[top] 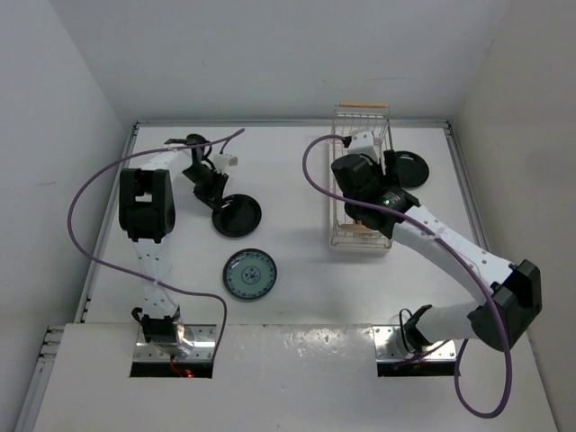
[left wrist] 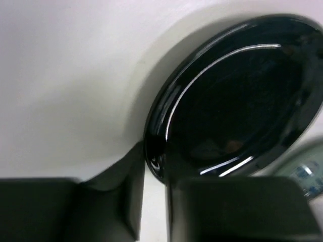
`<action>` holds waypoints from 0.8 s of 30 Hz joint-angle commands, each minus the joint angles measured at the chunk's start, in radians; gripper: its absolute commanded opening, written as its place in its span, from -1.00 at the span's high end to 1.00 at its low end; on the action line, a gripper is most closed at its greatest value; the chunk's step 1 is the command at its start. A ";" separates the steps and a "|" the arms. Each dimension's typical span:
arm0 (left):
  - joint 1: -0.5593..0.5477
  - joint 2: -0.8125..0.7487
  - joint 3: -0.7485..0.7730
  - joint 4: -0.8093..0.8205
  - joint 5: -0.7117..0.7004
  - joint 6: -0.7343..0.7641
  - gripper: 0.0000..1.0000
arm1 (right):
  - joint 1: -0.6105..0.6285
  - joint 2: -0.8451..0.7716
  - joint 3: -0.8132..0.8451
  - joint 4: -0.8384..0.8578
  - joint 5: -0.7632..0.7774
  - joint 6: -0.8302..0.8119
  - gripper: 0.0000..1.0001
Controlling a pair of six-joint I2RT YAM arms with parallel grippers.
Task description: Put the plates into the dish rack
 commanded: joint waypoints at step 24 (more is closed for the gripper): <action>-0.065 -0.224 0.286 -0.368 0.634 0.313 1.00 | -0.103 0.316 0.102 0.485 -1.312 0.166 -0.74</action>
